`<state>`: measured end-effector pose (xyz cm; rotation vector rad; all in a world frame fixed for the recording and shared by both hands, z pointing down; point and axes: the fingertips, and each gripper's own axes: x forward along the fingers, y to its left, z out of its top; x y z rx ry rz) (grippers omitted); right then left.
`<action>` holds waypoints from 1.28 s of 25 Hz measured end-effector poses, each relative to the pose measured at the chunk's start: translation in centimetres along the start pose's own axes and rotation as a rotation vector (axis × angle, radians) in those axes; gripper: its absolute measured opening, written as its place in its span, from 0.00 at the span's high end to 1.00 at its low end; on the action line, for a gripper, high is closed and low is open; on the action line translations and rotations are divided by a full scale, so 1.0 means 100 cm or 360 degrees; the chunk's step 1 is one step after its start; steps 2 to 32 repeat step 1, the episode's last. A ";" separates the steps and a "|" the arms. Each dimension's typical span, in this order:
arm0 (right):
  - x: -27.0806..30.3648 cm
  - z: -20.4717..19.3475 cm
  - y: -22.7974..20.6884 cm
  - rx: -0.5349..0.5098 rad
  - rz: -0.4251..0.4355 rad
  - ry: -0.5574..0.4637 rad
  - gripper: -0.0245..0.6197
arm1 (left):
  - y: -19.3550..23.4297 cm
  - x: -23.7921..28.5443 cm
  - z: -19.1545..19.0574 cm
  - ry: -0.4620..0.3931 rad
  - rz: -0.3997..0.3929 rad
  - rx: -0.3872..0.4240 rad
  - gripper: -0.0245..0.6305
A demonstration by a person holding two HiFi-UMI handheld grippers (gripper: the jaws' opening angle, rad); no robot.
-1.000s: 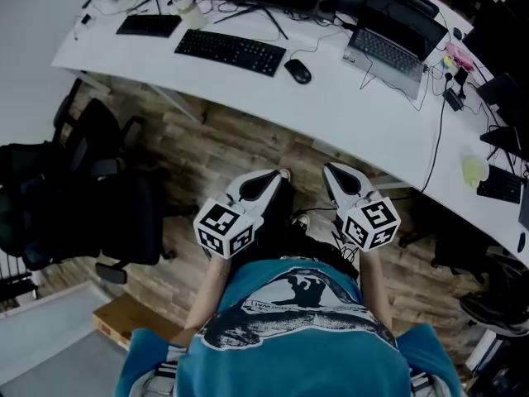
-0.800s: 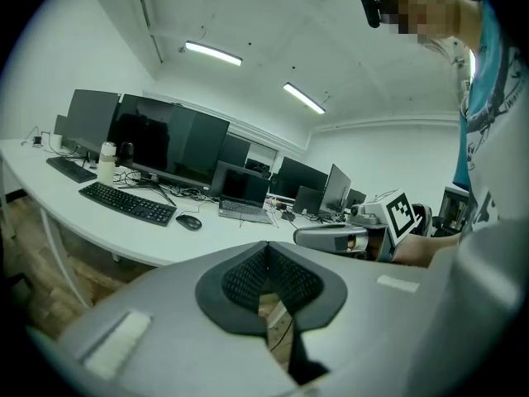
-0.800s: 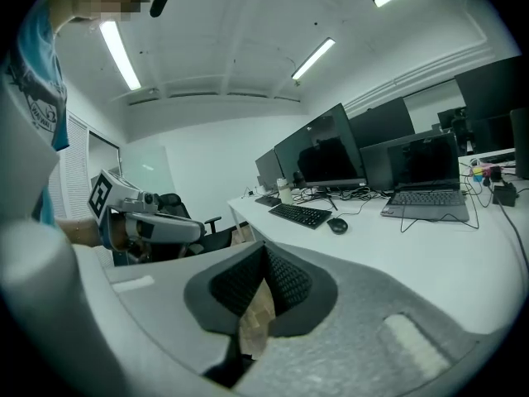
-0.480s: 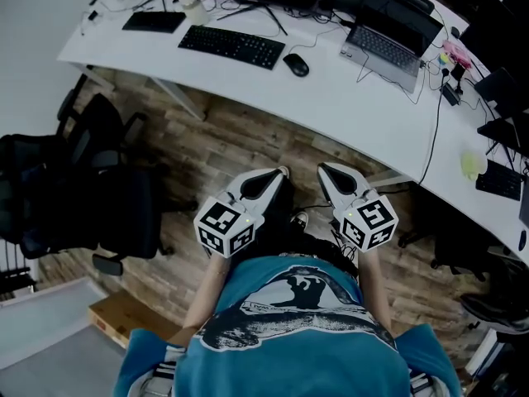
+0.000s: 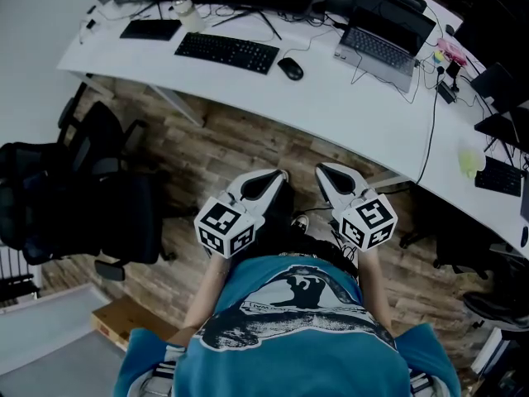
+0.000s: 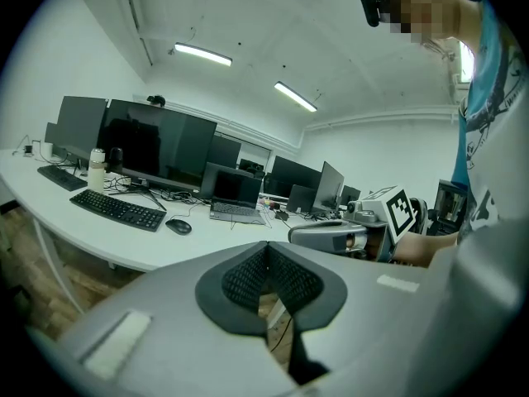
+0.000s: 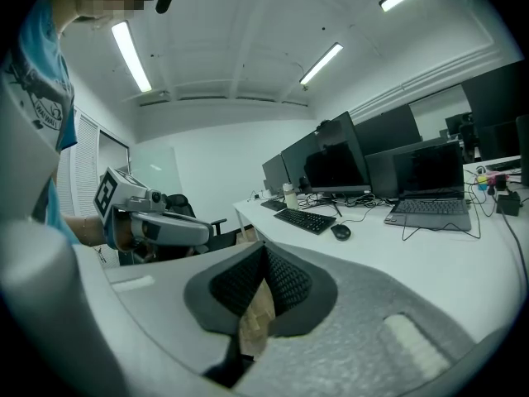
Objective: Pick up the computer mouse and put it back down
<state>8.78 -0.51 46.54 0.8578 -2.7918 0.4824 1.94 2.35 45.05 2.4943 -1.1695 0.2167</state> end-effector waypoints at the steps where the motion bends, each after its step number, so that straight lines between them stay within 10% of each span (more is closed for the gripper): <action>1: 0.000 0.000 -0.001 0.0002 0.0002 -0.0002 0.96 | 0.000 0.001 0.000 0.0004 -0.0001 0.0001 0.94; 32: 0.000 0.000 -0.001 0.0002 0.0002 -0.0002 0.96 | 0.000 0.001 0.000 0.0004 -0.0001 0.0001 0.94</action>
